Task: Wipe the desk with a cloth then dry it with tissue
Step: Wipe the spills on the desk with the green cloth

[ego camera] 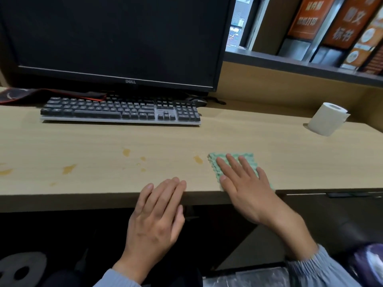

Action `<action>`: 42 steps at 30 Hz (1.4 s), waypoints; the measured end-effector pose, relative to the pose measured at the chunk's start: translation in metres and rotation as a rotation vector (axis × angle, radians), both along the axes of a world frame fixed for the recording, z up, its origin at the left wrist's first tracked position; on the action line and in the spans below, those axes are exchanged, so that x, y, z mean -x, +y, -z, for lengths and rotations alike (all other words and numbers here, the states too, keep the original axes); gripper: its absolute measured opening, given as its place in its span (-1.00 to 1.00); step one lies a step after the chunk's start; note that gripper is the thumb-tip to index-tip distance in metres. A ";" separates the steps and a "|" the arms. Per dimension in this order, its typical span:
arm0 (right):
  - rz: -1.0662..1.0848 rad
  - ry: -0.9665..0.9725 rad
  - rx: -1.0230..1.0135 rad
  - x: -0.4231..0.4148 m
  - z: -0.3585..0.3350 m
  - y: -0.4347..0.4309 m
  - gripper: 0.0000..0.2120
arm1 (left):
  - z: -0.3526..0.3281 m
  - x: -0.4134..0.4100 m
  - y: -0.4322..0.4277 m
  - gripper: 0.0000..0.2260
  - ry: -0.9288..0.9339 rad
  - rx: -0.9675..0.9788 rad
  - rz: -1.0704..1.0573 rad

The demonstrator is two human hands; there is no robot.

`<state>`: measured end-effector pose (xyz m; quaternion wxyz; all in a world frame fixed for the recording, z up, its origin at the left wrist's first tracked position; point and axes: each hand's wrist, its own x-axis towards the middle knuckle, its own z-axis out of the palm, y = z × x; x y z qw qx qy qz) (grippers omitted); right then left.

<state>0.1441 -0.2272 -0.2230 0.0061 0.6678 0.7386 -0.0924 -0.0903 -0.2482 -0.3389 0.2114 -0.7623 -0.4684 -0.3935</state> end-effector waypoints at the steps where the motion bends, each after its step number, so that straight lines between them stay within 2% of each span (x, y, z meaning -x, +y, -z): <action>1: 0.008 -0.029 -0.020 0.002 0.002 -0.011 -0.47 | 0.001 -0.001 0.000 -0.54 -0.003 -0.004 -0.009; 6: 0.050 -0.062 -0.173 0.002 0.006 -0.029 -0.48 | 0.005 0.000 0.005 -0.52 0.017 -0.043 -0.021; 10: -0.046 -0.053 -0.275 -0.003 0.012 -0.017 -0.39 | 0.013 -0.001 0.013 -0.49 0.020 -0.107 -0.041; 17: -0.039 -0.039 -0.453 0.005 0.034 -0.016 -0.38 | 0.020 -0.010 0.024 -0.48 -0.043 -0.208 -0.042; 21: -0.102 -0.024 -0.529 0.036 0.042 -0.025 -0.41 | 0.023 -0.011 0.030 -0.48 -0.061 -0.240 -0.054; 25: -0.149 -0.015 -0.559 0.046 0.049 -0.027 -0.47 | 0.023 -0.010 0.030 -0.47 -0.055 -0.237 -0.041; 30: 0.007 0.023 -0.616 0.016 0.049 -0.022 -0.52 | 0.022 -0.009 0.030 -0.46 -0.040 -0.242 -0.035; 34: -0.081 0.031 -0.634 0.045 0.056 -0.026 -0.52 | 0.022 -0.014 0.029 -0.47 -0.086 -0.214 -0.042; 37: -0.162 0.018 -0.609 0.049 0.055 -0.031 -0.52 | 0.021 -0.010 0.026 -0.47 -0.067 -0.192 -0.019; 42: -0.062 0.028 -0.466 0.050 0.036 -0.021 -0.47 | 0.021 -0.008 0.027 -0.47 -0.038 -0.212 -0.036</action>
